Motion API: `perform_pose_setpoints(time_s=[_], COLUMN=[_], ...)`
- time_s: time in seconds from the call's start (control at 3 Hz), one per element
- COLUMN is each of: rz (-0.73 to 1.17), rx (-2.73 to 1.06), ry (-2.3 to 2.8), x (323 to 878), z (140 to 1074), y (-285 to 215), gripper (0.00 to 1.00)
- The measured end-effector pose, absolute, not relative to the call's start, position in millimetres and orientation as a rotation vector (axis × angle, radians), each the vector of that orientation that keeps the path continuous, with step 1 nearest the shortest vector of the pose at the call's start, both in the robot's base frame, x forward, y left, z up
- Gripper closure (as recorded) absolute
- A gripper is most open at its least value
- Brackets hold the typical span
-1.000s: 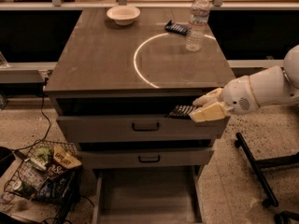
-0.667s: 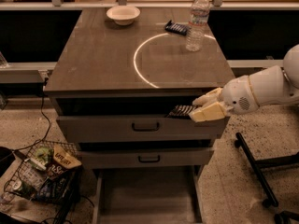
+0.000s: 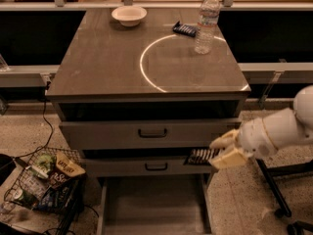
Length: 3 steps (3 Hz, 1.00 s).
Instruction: Place rxbar chocolate into bottom drawer
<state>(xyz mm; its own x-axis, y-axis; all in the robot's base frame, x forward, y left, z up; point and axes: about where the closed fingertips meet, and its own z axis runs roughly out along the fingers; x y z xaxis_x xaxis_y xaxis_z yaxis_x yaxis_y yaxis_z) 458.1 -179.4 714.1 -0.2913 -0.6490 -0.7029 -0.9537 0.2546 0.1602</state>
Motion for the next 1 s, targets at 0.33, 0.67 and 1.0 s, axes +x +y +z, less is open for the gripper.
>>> perform_pose_setpoints(time_s=[0.33, 0.67, 1.0], rz=[0.796, 0.826, 0.895], rx=[-1.465, -1.426, -1.383], ry=[2.089, 2.142, 2.127], x=[424, 416, 425], z=[655, 594, 543], y=[-197, -195, -178], gripper=[1.0, 1.0, 1.0])
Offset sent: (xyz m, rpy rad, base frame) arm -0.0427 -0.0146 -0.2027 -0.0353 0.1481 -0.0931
